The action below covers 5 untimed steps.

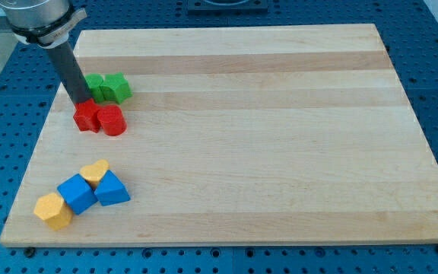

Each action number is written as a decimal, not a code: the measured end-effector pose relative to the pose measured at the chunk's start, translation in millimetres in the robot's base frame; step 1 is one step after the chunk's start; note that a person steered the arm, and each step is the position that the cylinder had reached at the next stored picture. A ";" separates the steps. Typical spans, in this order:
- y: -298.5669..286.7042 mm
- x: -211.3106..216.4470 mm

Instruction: Separate the red blocks from the green blocks

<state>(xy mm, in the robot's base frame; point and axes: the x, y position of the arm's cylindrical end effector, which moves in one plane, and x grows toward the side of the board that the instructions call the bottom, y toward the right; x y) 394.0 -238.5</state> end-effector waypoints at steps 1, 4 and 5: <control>0.9 0.0; -56.8 8.6; -51.5 47.3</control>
